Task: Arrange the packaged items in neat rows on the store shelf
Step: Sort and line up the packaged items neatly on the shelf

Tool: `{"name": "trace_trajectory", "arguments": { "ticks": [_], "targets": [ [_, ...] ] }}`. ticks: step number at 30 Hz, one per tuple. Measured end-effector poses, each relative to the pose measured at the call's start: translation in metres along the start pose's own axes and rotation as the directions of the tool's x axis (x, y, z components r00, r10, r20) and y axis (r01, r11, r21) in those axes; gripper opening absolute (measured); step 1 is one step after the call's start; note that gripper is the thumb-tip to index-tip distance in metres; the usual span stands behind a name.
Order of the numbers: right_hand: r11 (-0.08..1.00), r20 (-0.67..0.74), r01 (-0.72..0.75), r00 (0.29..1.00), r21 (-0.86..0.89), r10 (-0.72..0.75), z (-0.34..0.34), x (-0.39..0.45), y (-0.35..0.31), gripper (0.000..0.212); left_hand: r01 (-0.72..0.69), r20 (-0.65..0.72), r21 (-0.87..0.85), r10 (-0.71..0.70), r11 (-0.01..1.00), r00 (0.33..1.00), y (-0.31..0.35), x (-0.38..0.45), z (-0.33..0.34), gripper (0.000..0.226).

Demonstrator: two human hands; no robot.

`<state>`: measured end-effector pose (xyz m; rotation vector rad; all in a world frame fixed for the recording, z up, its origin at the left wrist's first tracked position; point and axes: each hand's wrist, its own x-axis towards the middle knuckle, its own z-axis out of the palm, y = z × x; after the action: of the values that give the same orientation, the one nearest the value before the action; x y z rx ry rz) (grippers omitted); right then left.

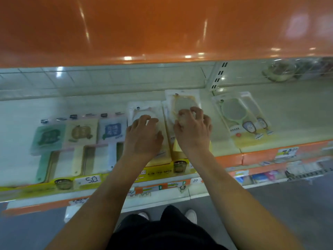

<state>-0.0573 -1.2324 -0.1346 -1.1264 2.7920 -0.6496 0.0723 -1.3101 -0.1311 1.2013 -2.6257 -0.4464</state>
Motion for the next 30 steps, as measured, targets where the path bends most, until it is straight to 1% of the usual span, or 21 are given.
{"name": "trace_trajectory", "arguments": {
  "ticks": [4,10,14,18,22,30],
  "targets": [
    [1.0,-0.007,-0.014,1.0,-0.015,0.013,0.007,-0.005,-0.009,0.035,-0.023,0.039,-0.011,0.023,1.0,0.999,-0.012,-0.002,-0.004,0.045],
    [0.997,0.009,0.002,1.0,-0.081,-0.001,0.015,-0.001,-0.006,0.038,-0.032,0.039,-0.01,0.032,0.999,0.999,-0.015,-0.001,-0.007,0.047],
    [0.99,0.1,0.012,0.995,-0.137,0.002,0.032,-0.001,0.006,0.042,-0.005,0.038,-0.021,0.005,1.0,0.999,-0.018,-0.003,-0.005,0.045],
    [0.995,0.128,0.016,0.992,-0.102,-0.003,0.038,-0.001,0.014,0.043,0.004,0.021,-0.012,-0.004,1.0,1.0,-0.018,-0.003,-0.005,0.041],
    [0.996,0.106,0.031,0.994,-0.085,-0.022,0.037,-0.002,0.015,0.042,0.013,0.017,-0.017,-0.013,1.0,1.0,-0.014,-0.005,-0.005,0.042],
    [0.998,0.107,0.046,0.993,-0.05,-0.04,0.036,-0.001,0.017,0.043,0.022,0.024,-0.034,-0.021,0.999,0.999,-0.012,-0.008,-0.004,0.042]
  ]
}}
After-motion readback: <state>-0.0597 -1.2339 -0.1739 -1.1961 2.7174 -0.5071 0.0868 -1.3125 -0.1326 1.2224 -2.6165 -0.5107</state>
